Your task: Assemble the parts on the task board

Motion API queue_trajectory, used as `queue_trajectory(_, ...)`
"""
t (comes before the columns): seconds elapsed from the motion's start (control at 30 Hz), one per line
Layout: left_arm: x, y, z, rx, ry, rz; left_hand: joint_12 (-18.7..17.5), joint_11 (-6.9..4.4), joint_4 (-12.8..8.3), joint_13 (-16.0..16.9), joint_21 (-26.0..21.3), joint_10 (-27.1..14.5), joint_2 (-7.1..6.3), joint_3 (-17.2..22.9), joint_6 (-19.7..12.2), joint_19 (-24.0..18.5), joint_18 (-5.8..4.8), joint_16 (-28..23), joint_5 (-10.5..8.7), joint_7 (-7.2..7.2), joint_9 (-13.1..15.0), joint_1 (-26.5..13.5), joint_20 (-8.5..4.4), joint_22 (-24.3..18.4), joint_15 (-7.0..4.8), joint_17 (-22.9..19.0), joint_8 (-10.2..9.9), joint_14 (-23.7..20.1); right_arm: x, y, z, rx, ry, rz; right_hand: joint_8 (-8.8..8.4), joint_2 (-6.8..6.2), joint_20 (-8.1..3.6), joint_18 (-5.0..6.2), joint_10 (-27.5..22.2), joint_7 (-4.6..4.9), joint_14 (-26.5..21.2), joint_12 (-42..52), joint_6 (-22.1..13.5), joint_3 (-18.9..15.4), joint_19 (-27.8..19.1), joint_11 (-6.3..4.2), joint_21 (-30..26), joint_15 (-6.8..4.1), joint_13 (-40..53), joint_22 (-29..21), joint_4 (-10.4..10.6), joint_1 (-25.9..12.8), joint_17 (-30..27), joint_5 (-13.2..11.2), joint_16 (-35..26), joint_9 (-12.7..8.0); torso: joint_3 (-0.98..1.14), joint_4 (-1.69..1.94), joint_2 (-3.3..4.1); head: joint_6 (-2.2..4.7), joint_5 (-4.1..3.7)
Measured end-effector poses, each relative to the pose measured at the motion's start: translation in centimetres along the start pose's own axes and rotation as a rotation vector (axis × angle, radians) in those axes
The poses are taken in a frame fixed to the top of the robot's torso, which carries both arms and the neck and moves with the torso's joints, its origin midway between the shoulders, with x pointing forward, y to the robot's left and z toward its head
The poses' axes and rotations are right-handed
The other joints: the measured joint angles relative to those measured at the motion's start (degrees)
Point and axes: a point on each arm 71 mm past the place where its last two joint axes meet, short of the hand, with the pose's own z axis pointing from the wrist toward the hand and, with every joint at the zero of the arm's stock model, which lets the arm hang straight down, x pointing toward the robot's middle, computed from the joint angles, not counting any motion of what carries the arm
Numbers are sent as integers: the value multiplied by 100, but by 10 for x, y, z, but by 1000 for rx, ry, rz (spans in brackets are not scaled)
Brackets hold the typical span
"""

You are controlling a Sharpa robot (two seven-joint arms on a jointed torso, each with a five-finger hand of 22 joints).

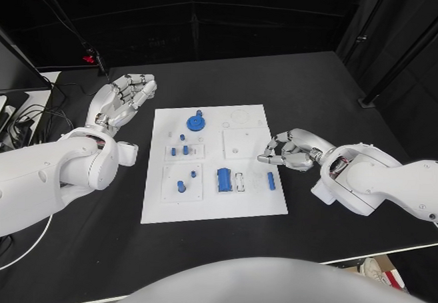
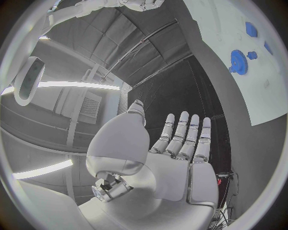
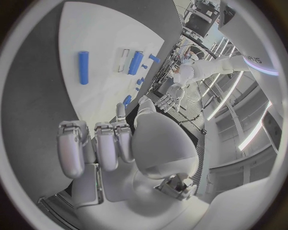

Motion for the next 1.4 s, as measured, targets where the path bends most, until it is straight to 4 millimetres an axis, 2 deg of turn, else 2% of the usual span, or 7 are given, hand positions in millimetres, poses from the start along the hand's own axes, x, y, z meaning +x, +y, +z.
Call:
queue_trajectory(0.13, -1, 0, 0, -1, -1, 1, 0, 0, 0, 0, 0, 0, 0, 0, 0, 0, 0, 0, 0, 0, 0, 0, 0, 0, 0, 0, 0, 0, 2, -4, -2, 44, 26, -91, 75, -59, 17, 0, 0, -16, 0, 0, 90, -44, -17, 0, 0, 0, -1, 0, 14, -183, 0, 0, 0, -64, 3, -3, 0, 1, -54)
queue_trajectory(0.23, -1, 0, -1, -1, -2, 1, 0, 0, 0, 0, 0, 0, 0, 0, 0, 0, 0, 0, 0, 0, 0, 0, 0, 0, 0, 0, 0, 0, 4, -5, -3, 84, 45, -160, 168, -46, 17, 1, 0, -63, 0, 0, 159, -44, -17, 0, 0, 0, -1, 0, 14, -235, 0, 0, 0, -68, 3, -3, 0, 1, -91)
queue_trajectory(0.3, -1, 0, -1, -1, -1, 0, 0, 0, 0, 0, 0, 0, 0, 0, 0, 0, 0, 0, 0, 0, 0, 0, 0, -6, 0, -5, 0, 0, 6, -6, -3, 108, 53, -198, 169, -42, 17, 0, 0, -55, 0, 0, 167, -44, -17, 0, 0, 0, -1, 0, 14, -239, 0, 0, 0, -68, 4, 0, 0, 1, -112)
queue_trajectory(0.47, -2, 0, -1, -2, -2, 1, 0, 0, 0, 1, 0, 0, 0, 0, 0, 0, 0, 0, 0, 0, 0, 0, 0, -8, 0, -6, 0, 0, 9, -8, -3, 169, 71, -287, 244, -42, 17, 0, 0, -86, 0, 0, 217, -44, -17, 0, 0, 0, -1, 0, 14, -239, 0, 0, 0, -68, 7, 13, 2, 1, -124)
queue_trajectory(0.8, -2, 1, -1, -2, -3, 1, -1, 0, 2, 1, 0, 0, 0, -2, 0, 0, 0, 2, 0, 0, 1, 0, 0, -8, 0, -6, 0, 0, 13, -8, -1, 223, 90, -375, 326, -42, 17, 0, 0, -112, 0, 0, 276, -29, -17, -1, 0, 0, -1, 0, -1, -239, 0, -12, 0, -67, 4, 14, 3, 1, -142)
queue_trajectory(1.0, -2, 1, -1, -2, -2, 0, -1, 0, 15, 1, 0, 0, 0, -15, 0, 0, 0, 22, 0, 0, -4, 0, 0, -13, 0, -6, 0, 0, 17, -6, 3, 236, 101, -403, 363, -4, 17, 0, 0, -121, 0, 0, 285, -11, -17, -1, 0, -1, -1, 0, 15, -276, 0, -63, 0, -67, 6, 15, 3, 1, -209)
queue_trajectory(1.4, -3, 1, -2, -4, -4, 1, -1, 0, 15, 1, 0, 0, 0, -15, 0, 0, 0, 21, 0, 0, -4, 0, 0, -13, 0, -6, 0, 0, 23, -5, 10, 251, 122, -426, 370, -4, 16, 0, -22, -121, 0, 0, 285, 4, -17, -23, 0, -1, -2, 0, 0, -276, 0, -67, 0, -72, 7, 17, 3, 1, -198)
